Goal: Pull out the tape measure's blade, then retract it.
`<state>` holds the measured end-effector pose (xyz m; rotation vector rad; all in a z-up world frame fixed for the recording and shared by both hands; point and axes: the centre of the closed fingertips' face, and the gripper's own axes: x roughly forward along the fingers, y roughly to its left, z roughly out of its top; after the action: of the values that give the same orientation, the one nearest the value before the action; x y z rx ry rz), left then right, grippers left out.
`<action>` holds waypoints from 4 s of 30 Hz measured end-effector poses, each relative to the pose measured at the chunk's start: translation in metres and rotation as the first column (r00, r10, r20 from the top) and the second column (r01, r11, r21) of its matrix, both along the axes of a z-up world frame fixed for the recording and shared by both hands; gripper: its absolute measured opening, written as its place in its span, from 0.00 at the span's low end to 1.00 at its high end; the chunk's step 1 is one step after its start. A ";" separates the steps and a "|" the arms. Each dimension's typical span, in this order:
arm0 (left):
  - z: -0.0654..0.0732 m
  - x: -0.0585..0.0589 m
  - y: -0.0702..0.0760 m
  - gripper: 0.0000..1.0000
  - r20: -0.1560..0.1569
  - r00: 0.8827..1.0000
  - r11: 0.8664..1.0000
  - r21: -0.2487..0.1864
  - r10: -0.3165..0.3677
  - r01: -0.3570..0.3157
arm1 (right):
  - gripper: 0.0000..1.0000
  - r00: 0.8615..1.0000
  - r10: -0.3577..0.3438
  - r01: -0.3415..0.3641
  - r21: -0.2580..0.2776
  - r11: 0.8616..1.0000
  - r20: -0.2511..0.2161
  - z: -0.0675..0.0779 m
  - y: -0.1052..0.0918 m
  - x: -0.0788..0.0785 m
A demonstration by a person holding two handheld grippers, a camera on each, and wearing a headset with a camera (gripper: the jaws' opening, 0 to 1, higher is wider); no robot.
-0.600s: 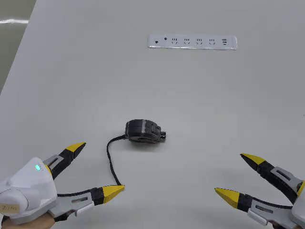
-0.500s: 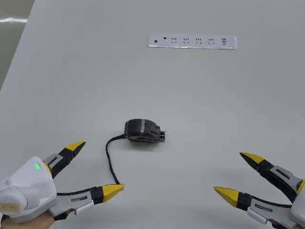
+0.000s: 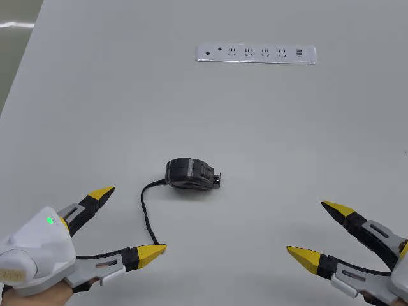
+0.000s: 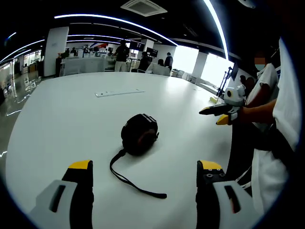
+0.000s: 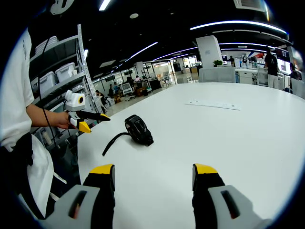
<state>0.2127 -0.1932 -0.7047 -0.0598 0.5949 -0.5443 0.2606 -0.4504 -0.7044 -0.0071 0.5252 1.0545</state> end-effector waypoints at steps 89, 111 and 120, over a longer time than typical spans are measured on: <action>-0.027 0.068 -0.031 0.68 0.007 0.869 0.862 0.123 -0.496 0.491 | 0.63 0.971 0.239 -0.239 -0.007 0.971 0.003 -0.016 0.025 0.020; -0.038 0.087 -0.038 0.57 0.001 0.839 0.830 0.143 -0.545 0.539 | 0.61 0.958 0.285 -0.285 -0.012 0.958 -0.010 -0.026 0.039 0.028; -0.040 0.094 -0.042 0.54 0.004 0.829 0.821 0.139 -0.559 0.553 | 0.60 0.956 0.294 -0.294 -0.012 0.956 -0.008 -0.024 0.043 0.033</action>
<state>0.3064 -0.2353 -0.7442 0.2638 0.6023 -1.0733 0.2934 -0.4075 -0.7282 -0.0963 0.5477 1.3425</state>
